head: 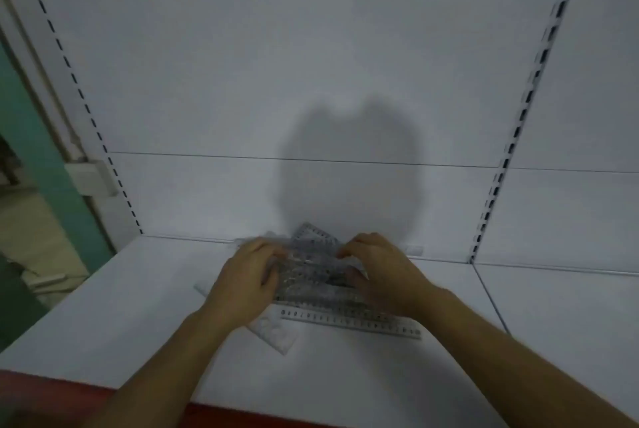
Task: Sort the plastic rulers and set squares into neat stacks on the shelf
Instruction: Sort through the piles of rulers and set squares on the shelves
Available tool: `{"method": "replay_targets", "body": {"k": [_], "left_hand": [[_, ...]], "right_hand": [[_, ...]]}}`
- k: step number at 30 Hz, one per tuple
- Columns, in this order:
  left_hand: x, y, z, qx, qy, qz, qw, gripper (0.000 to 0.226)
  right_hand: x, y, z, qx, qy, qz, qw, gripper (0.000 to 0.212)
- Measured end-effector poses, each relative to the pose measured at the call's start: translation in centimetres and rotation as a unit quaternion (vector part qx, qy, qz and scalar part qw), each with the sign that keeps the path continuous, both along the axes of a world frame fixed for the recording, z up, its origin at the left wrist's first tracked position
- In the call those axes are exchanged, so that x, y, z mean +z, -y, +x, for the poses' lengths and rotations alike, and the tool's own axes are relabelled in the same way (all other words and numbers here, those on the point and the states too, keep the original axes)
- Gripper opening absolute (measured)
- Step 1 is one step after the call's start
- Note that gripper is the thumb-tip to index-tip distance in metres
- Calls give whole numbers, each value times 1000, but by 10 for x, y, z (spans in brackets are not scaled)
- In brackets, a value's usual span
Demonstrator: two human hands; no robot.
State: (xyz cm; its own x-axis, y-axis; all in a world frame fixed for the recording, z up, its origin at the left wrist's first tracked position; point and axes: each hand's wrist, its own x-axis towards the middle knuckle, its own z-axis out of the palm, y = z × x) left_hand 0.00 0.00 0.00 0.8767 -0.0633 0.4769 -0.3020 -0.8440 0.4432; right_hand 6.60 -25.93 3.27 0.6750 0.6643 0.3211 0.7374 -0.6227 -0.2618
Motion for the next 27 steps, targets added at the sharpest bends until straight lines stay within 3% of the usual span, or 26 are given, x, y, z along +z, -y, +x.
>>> {"method": "replay_targets", "body": {"k": [2, 4, 7, 12, 16, 18, 22, 27], "left_hand": [[-1, -8, -1, 7, -8, -8, 1000, 33], [-3, -16, -2, 8, -20, -5, 1000, 31], [-1, -29, 3, 1, -4, -4, 1000, 32], [4, -42, 15, -18, -9, -16, 1000, 31], [9, -41, 31, -46, 13, -11, 999, 26], [16, -38, 37, -48, 14, -10, 999, 30], [23, -32, 49, -76, 5, -11, 997, 33], [16, -30, 62, -91, -15, -16, 996, 29]], "right_hand": [[0, -20, 8, -3, 4, -12, 1000, 36], [3, -40, 14, -15, -16, -86, 996, 38], [-3, -51, 25, -42, 0, -126, 991, 31], [-16, -50, 30, -64, 117, -52, 990, 22], [-12, -46, 33, -84, 169, 95, 977, 19], [-4, -47, 32, -96, 141, 151, 974, 9], [8, -50, 29, -145, 53, 220, 963, 7], [21, -53, 32, -232, -109, 322, 911, 18]]}}
